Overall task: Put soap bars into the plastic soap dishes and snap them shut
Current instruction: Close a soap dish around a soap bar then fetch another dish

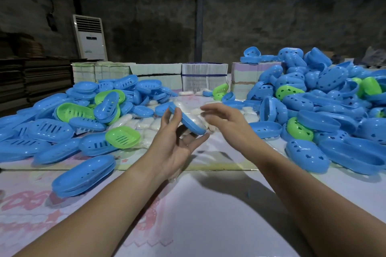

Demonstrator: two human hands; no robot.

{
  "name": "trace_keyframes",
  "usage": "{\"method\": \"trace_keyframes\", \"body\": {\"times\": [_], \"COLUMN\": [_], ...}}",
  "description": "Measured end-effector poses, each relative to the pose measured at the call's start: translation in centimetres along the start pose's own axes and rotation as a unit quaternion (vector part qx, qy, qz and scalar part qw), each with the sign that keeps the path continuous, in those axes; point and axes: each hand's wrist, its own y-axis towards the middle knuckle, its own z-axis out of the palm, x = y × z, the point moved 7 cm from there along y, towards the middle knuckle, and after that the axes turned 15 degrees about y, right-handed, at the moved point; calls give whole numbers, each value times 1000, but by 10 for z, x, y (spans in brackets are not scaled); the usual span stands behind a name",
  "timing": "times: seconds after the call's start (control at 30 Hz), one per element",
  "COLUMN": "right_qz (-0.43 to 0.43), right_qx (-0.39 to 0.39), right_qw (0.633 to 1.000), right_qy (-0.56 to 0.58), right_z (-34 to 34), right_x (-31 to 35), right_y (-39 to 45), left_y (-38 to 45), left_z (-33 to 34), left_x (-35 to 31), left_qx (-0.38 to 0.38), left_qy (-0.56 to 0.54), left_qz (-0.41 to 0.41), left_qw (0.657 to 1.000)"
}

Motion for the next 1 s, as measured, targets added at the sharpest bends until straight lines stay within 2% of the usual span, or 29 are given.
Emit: {"method": "trace_keyframes", "body": {"times": [0.07, 0.1, 0.17, 0.23, 0.3, 0.5, 0.63, 0.7, 0.73, 0.8, 0.83, 0.9, 0.93, 0.97, 1.0], "right_qz": [9, 38, 140, 222, 233, 148, 24, 4, 11, 44, 64, 110, 132, 151, 168], "right_qx": [-88, -107, -87, -30, -2, -50, -132, -167, -169, -151, -139, -107, -89, -75, -65], "right_qw": [981, 951, 880, 844, 850, 888, 954, 983, 985, 958, 930, 849, 822, 826, 858], "right_qy": [-174, -288, -446, -487, -472, -433, -270, -79, 38, 240, 335, 506, 547, 538, 480], "right_z": [-32, -47, -71, -80, -80, -72, -62, -57, -53, -43, -38, -24, -16, -7, -1], "right_x": [-11, -19, -42, -66, -77, -62, -32, -17, -13, -9, -9, -10, -11, -14, -17], "right_y": [6, 6, 5, 1, 1, 5, 7, 4, 3, 3, 4, 4, 2, 0, -2], "left_y": [-2, -3, -3, -3, -4, -4, -3, -4, -4, -3, -3, -2, -2, -1, -1], "left_z": [2, 2, 2, 1, 2, 2, 1, 0, 0, -2, -3, -4, -4, -3, -2], "left_x": [-1, -2, -2, -1, 0, 5, 5, 6, 6, 5, 4, 4, 4, 3, 2], "left_qx": [4, 7, 7, 2, 3, 15, 15, 13, 9, -2, -7, -11, -9, -5, 2], "left_qy": [-23, -26, -31, -33, -34, -15, -3, 4, 10, 20, 25, 25, 22, 17, 11], "left_qz": [-17, -23, -32, -42, -51, -61, -64, -62, -58, -44, -37, -29, -25, -21, -16], "left_qw": [1000, 999, 999, 999, 998, 998, 998, 998, 998, 999, 999, 999, 999, 1000, 1000]}}
